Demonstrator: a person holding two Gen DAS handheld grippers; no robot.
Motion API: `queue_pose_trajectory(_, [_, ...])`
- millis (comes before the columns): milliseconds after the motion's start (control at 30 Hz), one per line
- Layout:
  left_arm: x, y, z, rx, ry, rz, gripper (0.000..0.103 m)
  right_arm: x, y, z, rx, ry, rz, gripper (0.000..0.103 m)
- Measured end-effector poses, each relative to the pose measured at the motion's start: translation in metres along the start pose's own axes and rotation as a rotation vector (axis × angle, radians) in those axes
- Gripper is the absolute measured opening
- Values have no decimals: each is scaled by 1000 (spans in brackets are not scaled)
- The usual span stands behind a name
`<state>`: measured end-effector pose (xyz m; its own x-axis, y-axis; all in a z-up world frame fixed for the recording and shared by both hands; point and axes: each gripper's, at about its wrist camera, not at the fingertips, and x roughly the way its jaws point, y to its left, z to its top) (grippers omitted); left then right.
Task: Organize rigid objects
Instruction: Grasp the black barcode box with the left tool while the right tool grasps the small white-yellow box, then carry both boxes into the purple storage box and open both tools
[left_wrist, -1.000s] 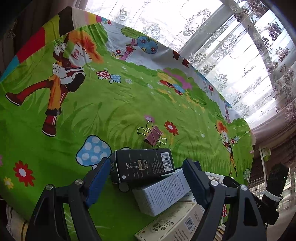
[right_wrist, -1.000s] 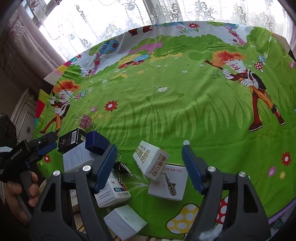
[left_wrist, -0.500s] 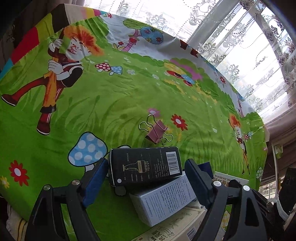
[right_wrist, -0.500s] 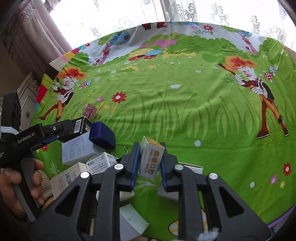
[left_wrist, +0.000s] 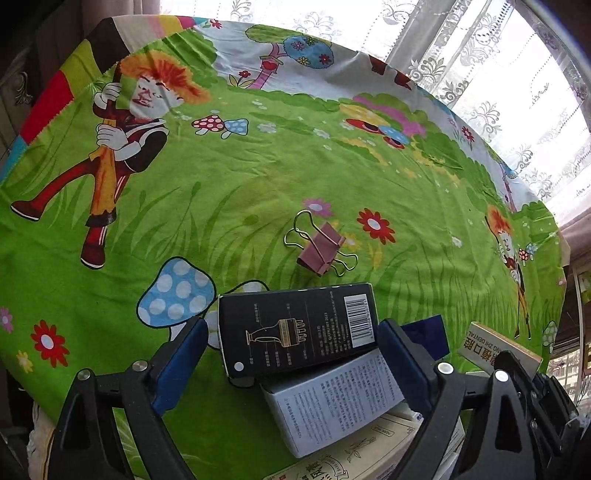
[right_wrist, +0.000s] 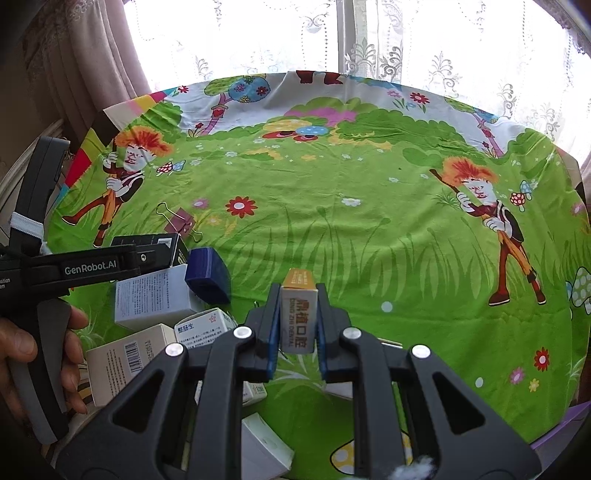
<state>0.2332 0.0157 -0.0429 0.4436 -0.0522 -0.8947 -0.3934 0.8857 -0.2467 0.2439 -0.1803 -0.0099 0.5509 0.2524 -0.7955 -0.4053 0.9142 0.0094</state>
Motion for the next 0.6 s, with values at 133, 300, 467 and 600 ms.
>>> queue_pose_trajectory(133, [2,-2,0,-5,-4,11,94,-3,6,0,-28,-19,-25,20])
queue_pose_trajectory(300, [4,-3,2,-41,9,18,94,-4,5,-1,-26,-29,-43,20])
queue_pose_trajectory(467, [15,-3,1,-43,51,40,95,-6,7,-1,-32,-45,-61,20])
queue_pose_trajectory(600, [11,-1,2,-31,16,40,92,-10,8,-2,-36,-66,-69,20])
